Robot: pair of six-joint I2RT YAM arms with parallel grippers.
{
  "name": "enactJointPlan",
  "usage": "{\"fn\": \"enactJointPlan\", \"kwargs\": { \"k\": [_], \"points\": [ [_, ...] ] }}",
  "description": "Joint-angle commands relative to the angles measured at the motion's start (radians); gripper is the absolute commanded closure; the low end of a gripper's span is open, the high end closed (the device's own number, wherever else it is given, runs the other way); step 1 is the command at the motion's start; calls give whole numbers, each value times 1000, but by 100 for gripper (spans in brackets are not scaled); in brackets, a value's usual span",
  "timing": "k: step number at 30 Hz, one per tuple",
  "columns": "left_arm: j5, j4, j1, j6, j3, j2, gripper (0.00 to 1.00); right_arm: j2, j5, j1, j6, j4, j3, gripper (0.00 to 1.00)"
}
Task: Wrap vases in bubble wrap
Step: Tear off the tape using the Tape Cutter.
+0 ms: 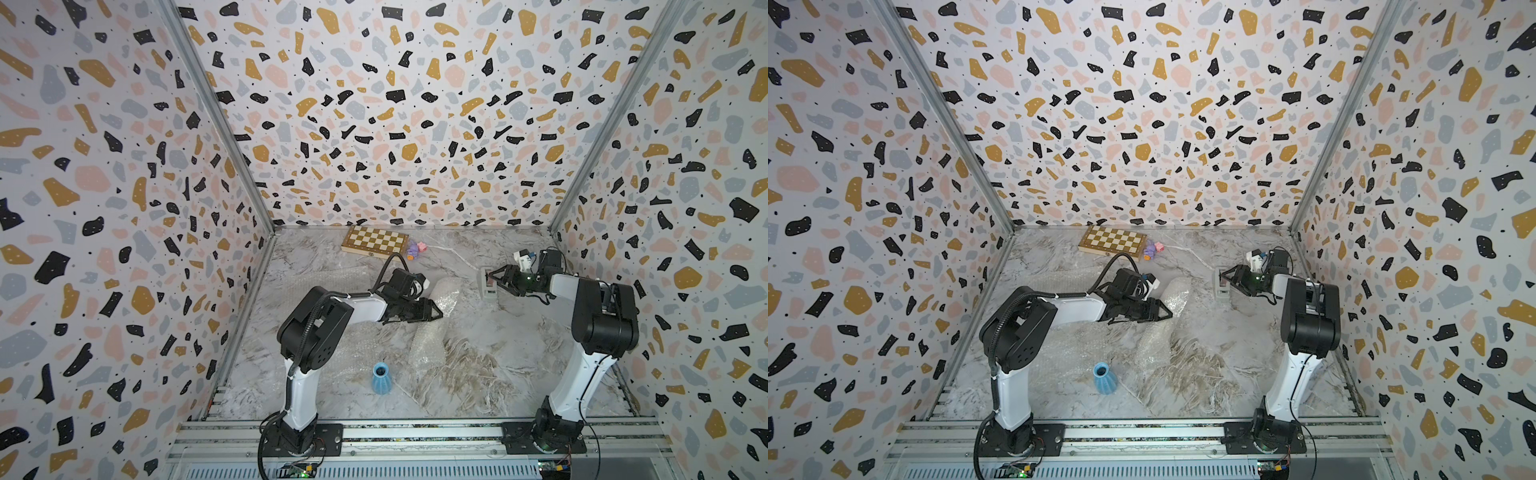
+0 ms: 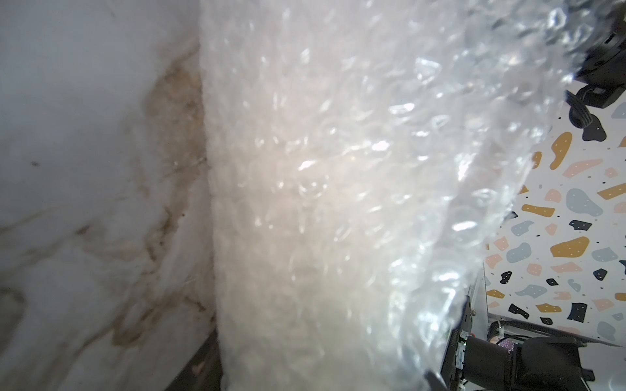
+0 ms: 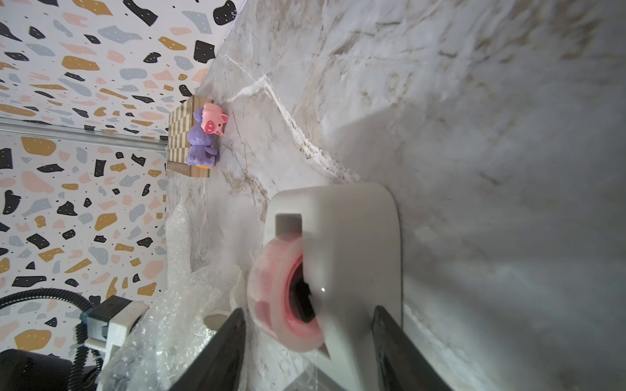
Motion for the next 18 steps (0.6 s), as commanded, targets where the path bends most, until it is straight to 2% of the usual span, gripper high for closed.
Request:
{"fn": "enactJointPlan", "kwargs": {
  "k": [1, 4, 9, 14, 18],
  "points": [
    [-52, -110, 12, 12, -15, 34, 43, 0, -73, 48, -23, -29, -2, 41],
    [-54, -105, 11, 12, -17, 36, 43, -19, -103, 50, 2, 20, -46, 42],
    [-55, -108, 11, 11, -14, 37, 43, -31, -115, 78, -17, -7, -51, 44],
    [-58, -102, 9, 11, -20, 31, 43, -145, -65, 55, 44, 44, -133, 43],
    [-58, -100, 5, 11, -23, 32, 43, -175, -61, 38, 20, 0, -131, 42]
  ]
}}
